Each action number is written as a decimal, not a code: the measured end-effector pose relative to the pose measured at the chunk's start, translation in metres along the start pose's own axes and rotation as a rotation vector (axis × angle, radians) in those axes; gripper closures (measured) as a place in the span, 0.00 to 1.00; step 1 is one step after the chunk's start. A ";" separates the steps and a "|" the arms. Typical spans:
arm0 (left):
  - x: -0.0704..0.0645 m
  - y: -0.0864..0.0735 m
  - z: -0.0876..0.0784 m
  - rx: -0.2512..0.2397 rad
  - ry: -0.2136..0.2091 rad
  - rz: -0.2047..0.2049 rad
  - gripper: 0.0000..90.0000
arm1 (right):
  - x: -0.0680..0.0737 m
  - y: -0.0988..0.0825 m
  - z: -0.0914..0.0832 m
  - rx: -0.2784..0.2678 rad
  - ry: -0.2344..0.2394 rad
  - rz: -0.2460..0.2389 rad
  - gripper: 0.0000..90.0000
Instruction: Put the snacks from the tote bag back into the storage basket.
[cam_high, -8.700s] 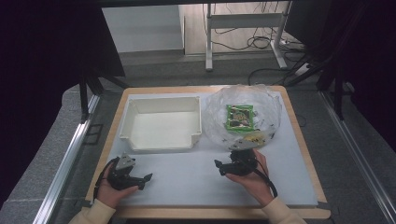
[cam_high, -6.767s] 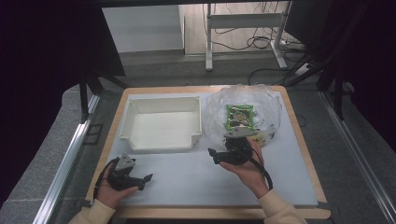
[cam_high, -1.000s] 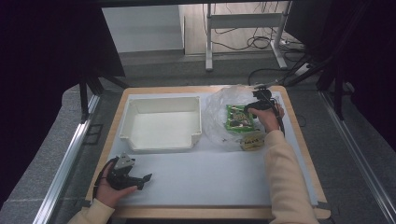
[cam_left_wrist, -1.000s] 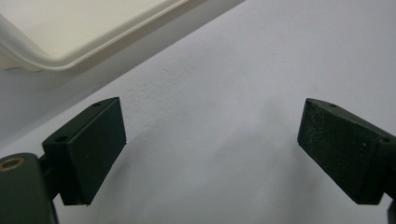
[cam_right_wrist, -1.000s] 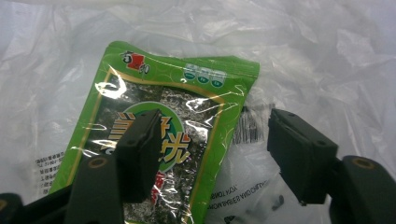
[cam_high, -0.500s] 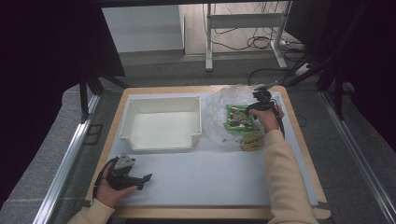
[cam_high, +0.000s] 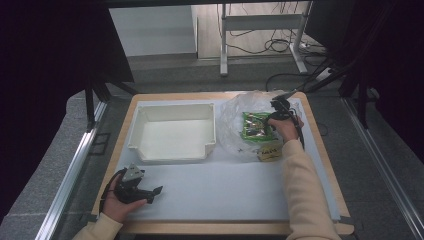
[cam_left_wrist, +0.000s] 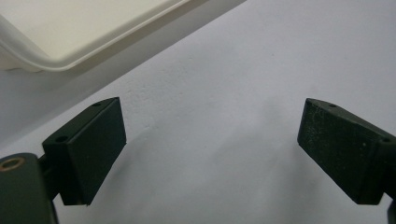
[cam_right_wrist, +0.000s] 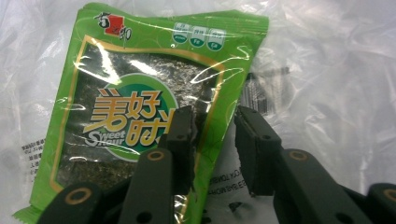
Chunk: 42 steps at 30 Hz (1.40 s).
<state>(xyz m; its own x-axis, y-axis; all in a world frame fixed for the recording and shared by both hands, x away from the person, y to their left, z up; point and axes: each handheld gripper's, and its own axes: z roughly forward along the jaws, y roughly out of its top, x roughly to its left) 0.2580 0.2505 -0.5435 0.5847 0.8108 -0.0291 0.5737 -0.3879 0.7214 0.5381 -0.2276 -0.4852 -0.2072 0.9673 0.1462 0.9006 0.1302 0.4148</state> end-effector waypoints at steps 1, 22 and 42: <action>0.000 0.000 0.000 -0.001 0.000 0.000 0.09 | 0.001 0.000 0.000 0.001 -0.003 0.001 0.77; 0.000 0.000 -0.001 -0.006 -0.002 0.000 0.09 | 0.019 -0.003 0.001 0.002 -0.078 0.032 0.98; 0.000 0.000 -0.001 -0.005 0.002 0.000 0.09 | 0.009 -0.007 -0.035 -0.115 0.004 0.033 0.99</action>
<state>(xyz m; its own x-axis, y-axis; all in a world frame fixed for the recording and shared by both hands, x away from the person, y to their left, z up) 0.2575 0.2505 -0.5429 0.5832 0.8118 -0.0278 0.5710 -0.3854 0.7249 0.5171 -0.2276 -0.4557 -0.1798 0.9698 0.1649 0.8570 0.0721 0.5102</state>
